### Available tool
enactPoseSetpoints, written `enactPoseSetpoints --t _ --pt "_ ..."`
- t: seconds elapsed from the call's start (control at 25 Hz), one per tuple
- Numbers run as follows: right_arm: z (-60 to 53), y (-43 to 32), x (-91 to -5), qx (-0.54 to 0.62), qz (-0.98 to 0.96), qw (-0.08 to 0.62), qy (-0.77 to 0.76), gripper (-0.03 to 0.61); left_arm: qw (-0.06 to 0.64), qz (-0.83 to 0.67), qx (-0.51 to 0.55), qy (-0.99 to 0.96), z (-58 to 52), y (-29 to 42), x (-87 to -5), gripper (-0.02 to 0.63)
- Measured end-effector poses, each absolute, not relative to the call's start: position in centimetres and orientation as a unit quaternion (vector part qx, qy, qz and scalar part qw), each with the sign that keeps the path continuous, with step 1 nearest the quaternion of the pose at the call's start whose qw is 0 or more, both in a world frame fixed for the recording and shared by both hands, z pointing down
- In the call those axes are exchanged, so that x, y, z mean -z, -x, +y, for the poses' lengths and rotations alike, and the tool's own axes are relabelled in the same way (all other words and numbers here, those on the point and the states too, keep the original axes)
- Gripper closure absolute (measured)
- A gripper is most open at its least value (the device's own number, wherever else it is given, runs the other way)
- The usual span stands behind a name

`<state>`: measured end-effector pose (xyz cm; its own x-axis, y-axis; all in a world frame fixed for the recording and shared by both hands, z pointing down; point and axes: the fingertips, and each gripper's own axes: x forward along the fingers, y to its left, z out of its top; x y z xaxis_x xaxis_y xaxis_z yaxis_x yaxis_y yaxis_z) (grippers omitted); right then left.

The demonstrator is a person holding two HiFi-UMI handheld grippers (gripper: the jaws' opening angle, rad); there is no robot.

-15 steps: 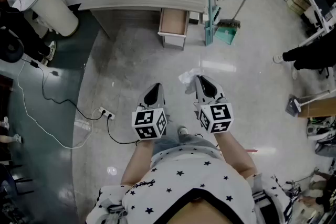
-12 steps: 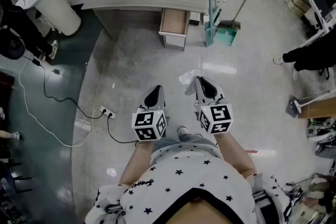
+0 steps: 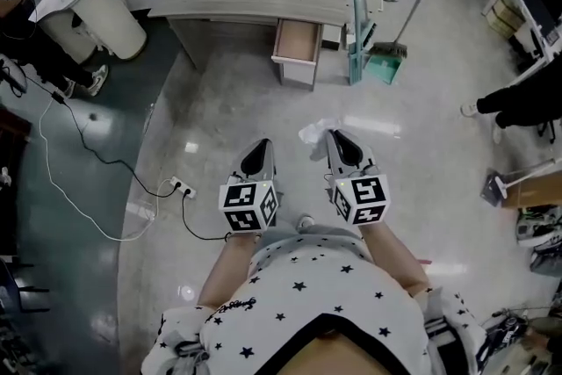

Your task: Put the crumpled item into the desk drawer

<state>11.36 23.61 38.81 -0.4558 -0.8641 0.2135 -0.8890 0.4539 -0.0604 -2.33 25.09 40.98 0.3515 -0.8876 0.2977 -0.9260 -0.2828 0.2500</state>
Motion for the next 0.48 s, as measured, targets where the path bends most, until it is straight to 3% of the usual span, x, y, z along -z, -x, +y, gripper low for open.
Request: enactPoseSetpoints --t 0.48 --pt "22.9 -12.0 -39.3 -0.086 -0.859 0.072 -0.500 0.574 0.195 -0.574 -0.043 -0.794 24.7 0.8 -40.9 0.601"
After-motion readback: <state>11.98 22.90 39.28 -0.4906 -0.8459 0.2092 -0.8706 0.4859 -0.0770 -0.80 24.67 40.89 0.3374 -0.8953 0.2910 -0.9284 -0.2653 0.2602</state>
